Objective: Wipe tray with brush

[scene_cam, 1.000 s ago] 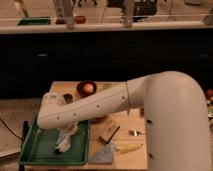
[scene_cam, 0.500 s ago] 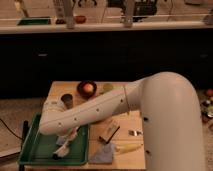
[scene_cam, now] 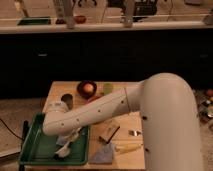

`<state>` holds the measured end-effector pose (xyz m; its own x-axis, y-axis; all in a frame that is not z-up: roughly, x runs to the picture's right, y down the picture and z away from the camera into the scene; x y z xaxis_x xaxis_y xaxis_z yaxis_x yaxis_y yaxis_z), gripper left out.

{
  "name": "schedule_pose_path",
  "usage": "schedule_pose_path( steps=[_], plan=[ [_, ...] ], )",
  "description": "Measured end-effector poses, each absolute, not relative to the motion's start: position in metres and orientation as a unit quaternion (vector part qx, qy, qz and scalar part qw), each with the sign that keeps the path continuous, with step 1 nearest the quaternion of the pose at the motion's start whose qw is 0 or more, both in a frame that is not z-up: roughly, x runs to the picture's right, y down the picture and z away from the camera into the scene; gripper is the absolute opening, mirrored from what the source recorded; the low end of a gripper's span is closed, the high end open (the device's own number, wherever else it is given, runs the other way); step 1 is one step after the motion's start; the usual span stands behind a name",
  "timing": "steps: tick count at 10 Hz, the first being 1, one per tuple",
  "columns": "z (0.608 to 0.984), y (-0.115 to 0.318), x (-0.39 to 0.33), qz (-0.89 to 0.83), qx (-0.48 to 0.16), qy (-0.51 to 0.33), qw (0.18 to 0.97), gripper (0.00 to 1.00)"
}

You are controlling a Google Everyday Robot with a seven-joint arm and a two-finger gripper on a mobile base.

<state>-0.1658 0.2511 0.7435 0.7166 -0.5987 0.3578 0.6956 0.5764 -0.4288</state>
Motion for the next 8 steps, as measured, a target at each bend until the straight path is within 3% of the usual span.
schedule_pose_path(
  steps=[8],
  plan=[
    [0.789, 0.221, -0.172, -0.379, -0.273, -0.073, 0.881, 0.0]
  ],
)
